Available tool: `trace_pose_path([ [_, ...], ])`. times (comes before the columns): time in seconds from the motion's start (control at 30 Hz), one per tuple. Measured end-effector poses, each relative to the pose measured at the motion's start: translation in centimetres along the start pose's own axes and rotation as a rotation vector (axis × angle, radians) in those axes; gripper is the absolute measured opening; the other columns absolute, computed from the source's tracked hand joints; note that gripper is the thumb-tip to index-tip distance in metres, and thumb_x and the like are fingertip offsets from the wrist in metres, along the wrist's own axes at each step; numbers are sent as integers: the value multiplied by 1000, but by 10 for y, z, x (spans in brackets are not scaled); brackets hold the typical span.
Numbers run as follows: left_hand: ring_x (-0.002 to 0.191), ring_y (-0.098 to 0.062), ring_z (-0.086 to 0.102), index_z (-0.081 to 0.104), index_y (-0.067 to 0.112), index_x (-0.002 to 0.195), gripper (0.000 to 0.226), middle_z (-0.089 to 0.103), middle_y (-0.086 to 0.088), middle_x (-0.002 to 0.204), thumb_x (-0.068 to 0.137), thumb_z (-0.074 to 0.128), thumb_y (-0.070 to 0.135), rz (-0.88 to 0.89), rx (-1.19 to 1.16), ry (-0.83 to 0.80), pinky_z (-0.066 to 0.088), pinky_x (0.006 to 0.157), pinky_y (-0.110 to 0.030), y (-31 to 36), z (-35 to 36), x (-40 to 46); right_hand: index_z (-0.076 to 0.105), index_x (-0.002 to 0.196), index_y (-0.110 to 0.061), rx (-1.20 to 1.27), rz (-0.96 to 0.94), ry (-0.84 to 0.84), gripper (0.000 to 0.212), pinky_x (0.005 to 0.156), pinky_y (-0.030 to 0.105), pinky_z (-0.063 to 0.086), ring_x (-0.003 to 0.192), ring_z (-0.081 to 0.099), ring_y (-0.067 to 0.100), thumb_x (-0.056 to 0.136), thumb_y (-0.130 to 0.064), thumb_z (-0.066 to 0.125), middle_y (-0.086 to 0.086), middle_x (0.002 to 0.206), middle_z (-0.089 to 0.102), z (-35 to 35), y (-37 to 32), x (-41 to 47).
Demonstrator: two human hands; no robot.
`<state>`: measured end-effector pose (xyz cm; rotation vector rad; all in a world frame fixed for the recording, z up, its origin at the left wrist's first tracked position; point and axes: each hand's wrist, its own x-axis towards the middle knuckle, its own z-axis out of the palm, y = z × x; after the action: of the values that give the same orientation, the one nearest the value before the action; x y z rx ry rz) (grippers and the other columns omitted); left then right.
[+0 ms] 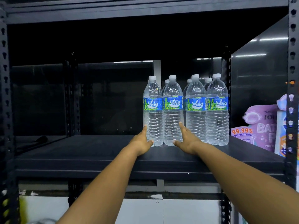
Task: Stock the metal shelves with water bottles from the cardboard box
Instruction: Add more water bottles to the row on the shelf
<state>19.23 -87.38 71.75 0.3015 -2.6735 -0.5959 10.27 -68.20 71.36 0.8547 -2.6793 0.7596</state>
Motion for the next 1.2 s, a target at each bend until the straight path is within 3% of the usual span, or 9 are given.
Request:
trace_pose_path([
  [0.13,148,-24,17,13,15,155,67,16,-6,162,101,41,43,31,138,-49,20,119,-35,1,-2,-16,11,154,-19,-124,40,-71,73,111,38,28,142,27,30,97,-46,47,10,157,24,-9,-9,-18],
  [0.2,149,-25,15,17,14,155,66,17,-8,162,101,37,47,32,242,-62,19,119,-40,2,-3,-23,19,152,-18,-197,43,-105,68,111,38,29,141,29,30,97,-50,42,11,156,27,-11,-13,-27],
  [0.33,142,-29,30,32,14,149,63,33,-11,155,100,33,52,23,405,-68,30,113,-44,7,-7,-40,29,149,-18,-307,41,-134,65,108,40,36,136,36,32,96,-55,38,14,152,35,-13,-22,-42],
  [0.53,132,-29,43,41,15,143,59,46,-11,145,99,32,53,13,443,-77,39,104,-43,17,-18,-74,38,143,-17,-386,30,-137,60,105,43,38,131,42,32,97,-55,35,13,145,44,-18,-38,-69],
  [0.8,126,-29,48,43,19,142,58,50,-10,140,98,32,56,-6,421,-93,42,103,-44,27,-32,-113,35,145,-18,-376,39,-141,60,106,44,38,131,42,32,98,-55,34,12,147,41,-30,-58,-111],
  [1.2,133,-29,43,36,20,148,60,43,-9,148,100,32,56,-18,397,-88,40,104,-43,45,-45,-157,33,147,-17,-360,23,-135,62,106,44,37,132,41,32,98,-55,33,12,148,39,-51,-61,-154],
])
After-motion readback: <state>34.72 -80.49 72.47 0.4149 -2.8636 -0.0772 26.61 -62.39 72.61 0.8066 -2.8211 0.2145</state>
